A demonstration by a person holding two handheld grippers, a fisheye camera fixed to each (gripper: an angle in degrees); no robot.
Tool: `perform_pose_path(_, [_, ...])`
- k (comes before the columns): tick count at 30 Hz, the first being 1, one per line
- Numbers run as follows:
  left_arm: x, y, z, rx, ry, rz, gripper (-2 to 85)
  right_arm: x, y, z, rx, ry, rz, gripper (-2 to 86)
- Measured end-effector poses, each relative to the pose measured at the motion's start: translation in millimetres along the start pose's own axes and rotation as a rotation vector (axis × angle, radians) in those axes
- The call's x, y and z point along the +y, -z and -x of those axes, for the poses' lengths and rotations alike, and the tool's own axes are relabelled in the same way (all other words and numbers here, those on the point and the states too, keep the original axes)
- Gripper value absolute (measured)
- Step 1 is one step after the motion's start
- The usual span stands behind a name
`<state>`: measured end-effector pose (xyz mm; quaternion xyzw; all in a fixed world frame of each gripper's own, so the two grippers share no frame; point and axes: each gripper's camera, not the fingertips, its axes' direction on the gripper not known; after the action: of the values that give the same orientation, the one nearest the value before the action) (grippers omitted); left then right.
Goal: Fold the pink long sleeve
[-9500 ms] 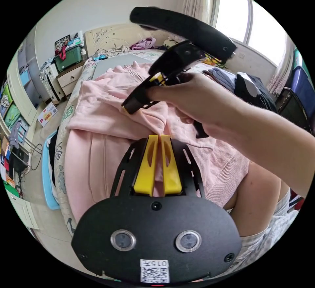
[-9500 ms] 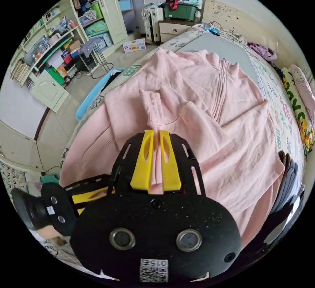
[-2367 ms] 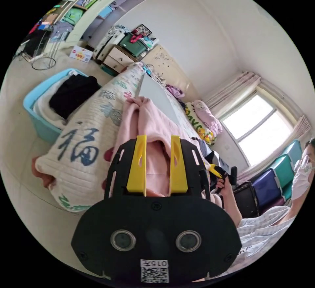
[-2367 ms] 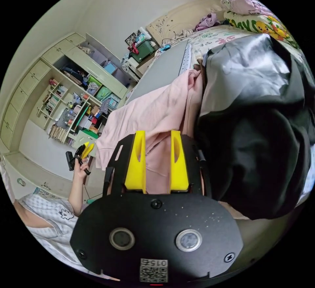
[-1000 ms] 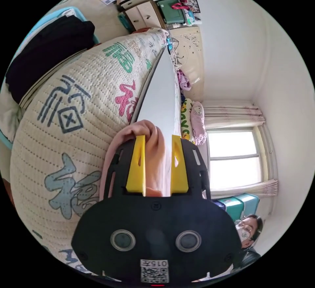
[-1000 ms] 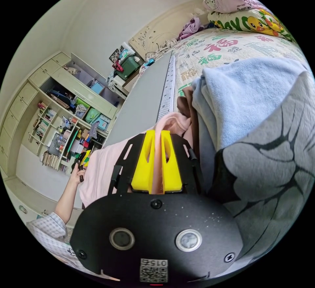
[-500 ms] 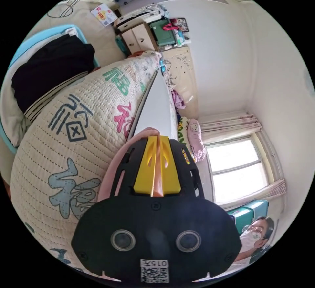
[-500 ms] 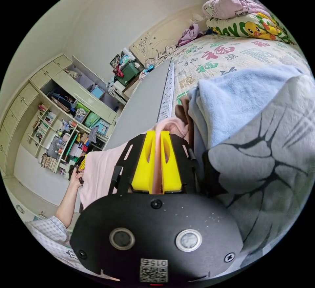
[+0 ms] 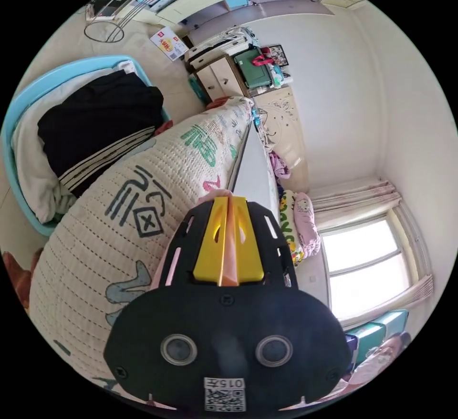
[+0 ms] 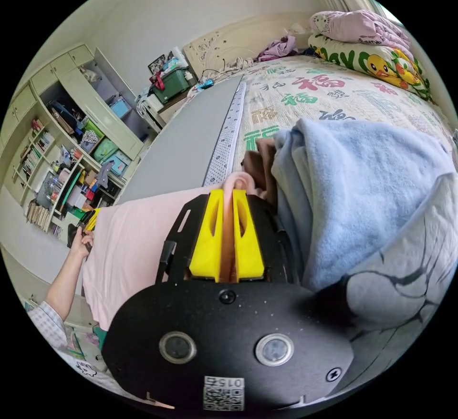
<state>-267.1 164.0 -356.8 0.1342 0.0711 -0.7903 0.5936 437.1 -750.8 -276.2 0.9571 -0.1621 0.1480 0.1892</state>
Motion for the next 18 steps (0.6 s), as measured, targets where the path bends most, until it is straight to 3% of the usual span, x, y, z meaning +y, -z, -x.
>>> perform_pose_path(8, [67.4,61.2,-32.0,-0.03,-0.256,-0.049,5.3,87.4,52.1,-35.9,-0.021,0.055,-0.171,1.0])
perform_pose_path(12, [157.4,94.6,-46.0,-0.032,-0.402,0.026,4.5,142.6,82.4,-21.8,-0.121,0.225,-0.181,0.2])
perform_pose_path(15, [237.7,104.7,-37.4,-0.115,-0.429,0.101,4.5,198.4,119.6,10.1,-0.016,0.502,-0.216,0.1])
perform_pose_path(18, [306.4,115.3,-22.8,-0.1,-0.447,0.138,6.3,230.8,136.6,12.1,-0.004,0.499,-0.183,0.5])
